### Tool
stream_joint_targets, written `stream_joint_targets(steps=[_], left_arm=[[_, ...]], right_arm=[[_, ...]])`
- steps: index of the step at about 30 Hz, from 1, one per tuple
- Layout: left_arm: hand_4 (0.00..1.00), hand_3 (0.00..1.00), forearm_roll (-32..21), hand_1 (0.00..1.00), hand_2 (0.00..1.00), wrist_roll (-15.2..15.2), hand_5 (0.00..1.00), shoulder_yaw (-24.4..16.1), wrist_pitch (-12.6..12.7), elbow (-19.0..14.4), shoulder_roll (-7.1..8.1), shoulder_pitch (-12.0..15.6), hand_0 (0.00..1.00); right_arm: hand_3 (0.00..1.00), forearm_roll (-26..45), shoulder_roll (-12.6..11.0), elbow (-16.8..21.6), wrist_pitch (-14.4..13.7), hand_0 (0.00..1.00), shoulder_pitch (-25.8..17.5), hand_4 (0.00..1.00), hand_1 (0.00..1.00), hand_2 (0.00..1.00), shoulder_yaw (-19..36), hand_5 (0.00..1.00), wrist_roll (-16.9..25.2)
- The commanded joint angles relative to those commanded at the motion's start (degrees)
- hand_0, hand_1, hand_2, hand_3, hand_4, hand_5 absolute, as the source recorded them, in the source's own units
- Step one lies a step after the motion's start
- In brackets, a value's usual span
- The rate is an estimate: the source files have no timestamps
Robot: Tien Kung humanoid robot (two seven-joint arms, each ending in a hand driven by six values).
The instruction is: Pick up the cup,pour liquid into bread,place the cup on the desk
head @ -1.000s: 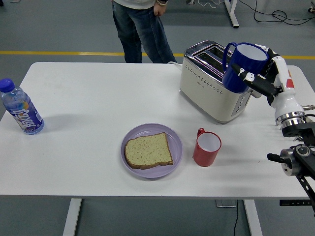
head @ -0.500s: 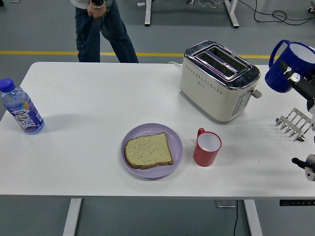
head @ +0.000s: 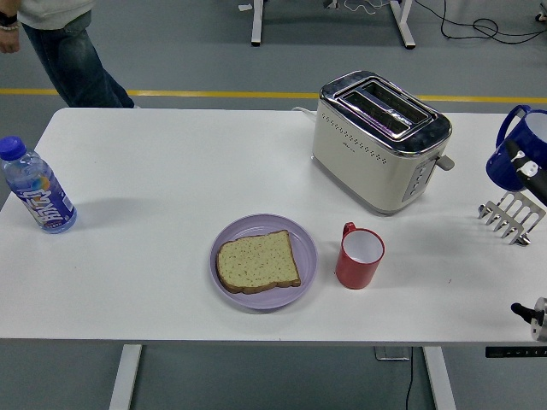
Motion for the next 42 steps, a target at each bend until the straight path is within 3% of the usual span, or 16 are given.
stream_joint_targets(steps=[8,15,42], left_arm=[[0.251,0.542,1.6,0.683,0.698,0.5,0.998,-0.8,-0.1,0.0,0.0,0.2,0.679],[0.251,0.542,1.4,0.683,0.698,0.4,0.998,-0.7,-0.2,0.0,0.03,0.3,0.679],[0.251,0.542,0.4,0.683,0.698,0.2,0.998,-0.2,-0.2,-0.1,-0.04,-0.3,0.679]], right_arm=[[0.447,4.3,2.8,-5.5,-0.2,0.296,-1.3,0.68,0.264,0.431,-1.9,0.07,10.5],[0.447,4.4,3.9,-10.0,-0.2,0.296,-1.4,0.679,0.265,0.432,-3.2,0.066,14.5],[0.451,5.9,5.4,-22.8,-0.2,0.306,0.7,0.674,0.272,0.435,-8.3,0.076,15.4]])
